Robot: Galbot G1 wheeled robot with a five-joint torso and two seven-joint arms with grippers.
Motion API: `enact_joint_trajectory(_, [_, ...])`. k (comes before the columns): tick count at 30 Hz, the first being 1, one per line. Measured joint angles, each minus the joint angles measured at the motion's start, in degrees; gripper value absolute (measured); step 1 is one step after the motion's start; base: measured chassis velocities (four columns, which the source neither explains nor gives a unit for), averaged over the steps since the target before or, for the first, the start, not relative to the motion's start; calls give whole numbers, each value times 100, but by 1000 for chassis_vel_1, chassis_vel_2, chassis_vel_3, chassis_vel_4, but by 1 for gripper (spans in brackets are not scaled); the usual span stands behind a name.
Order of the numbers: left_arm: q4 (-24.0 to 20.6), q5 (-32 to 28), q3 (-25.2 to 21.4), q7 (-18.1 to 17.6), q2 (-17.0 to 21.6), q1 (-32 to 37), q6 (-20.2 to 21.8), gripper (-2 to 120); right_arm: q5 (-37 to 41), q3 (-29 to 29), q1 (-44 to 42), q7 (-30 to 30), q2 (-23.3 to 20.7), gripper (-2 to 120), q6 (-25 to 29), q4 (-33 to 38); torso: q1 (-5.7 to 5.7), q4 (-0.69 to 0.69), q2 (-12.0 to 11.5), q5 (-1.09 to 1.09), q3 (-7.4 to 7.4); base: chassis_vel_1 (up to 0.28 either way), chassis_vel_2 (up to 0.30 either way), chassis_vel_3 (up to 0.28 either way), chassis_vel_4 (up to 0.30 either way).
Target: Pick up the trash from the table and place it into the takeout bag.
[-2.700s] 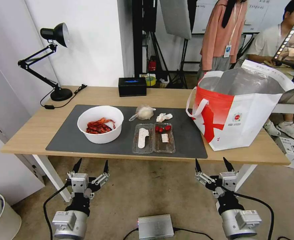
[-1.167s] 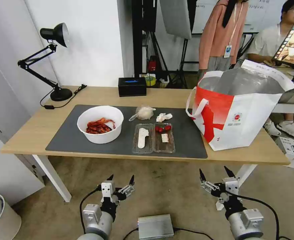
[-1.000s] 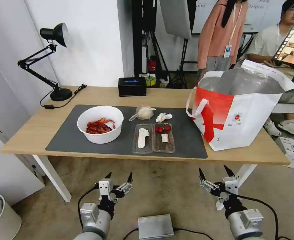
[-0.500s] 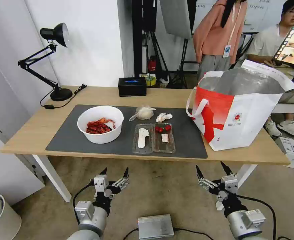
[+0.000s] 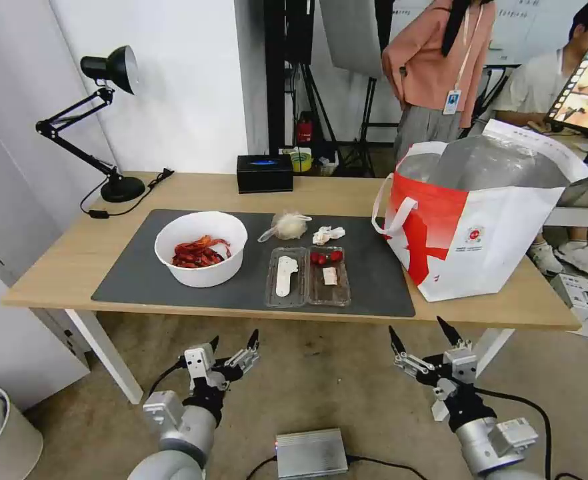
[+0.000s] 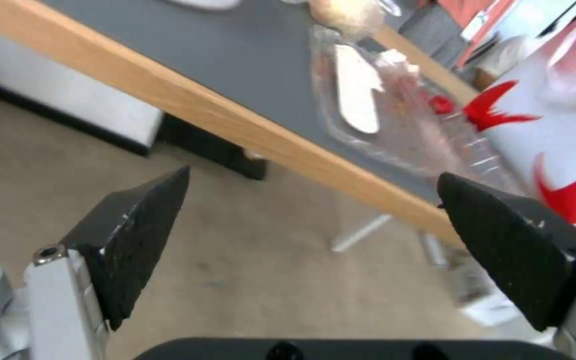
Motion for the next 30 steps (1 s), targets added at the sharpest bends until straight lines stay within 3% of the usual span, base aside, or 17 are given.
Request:
enact_joint_trajectory(1, [0,0,0,0,0,0,0,100,0,0,0,0,0,100,0,0,0,0,0,0,0,0,0,0,0])
enact_joint_trajectory(7, [-75,-1492,-2,-346,10,-268,329,100,4,-20,-3,-5,4,100,54,-21,0,0,0,0,0,0,0,0,0])
enact_joint_trajectory(8, [-75,-1492,-2,-346,10,-268,329,100,4,-20,-3,-5,4,100,54,-21,0,0,0,0,0,0,0,0,0])
enact_joint_trajectory(10, [-143,-2422,-20,-671,-6,-413,518,100,2,-35,20,-5,-5,100,56,-41,0,0,0,0,0,0,0,0,0])
enact_joint_trajectory(11, [-143,-2422,-20,-671,-6,-413,518,100,2,-35,20,-5,-5,100,56,-41,0,0,0,0,0,0,0,0,0])
enact_joint_trajectory(14, [-176,-3156,32,-1055,-64,-562,620,100,-5,-52,27,-5,-8,100,63,-67,0,0,0,0,0,0,0,0,0])
enact_joint_trajectory(22, [-216,-3591,179,-1469,-160,-724,625,100,-48,-84,26,-15,32,100,121,-119,0,0,0,0,0,0,0,0,0])
enact_joint_trajectory(25, [-184,-4056,228,-1937,-251,-1110,613,100,-123,-124,20,-22,68,100,138,-119,0,0,0,0,0,0,0,0,0])
enact_joint_trajectory(30, [-40,-4326,291,-2299,-343,-1496,600,100,-128,-126,31,-22,65,100,139,-126,1,0,0,0,0,0,0,0,0])
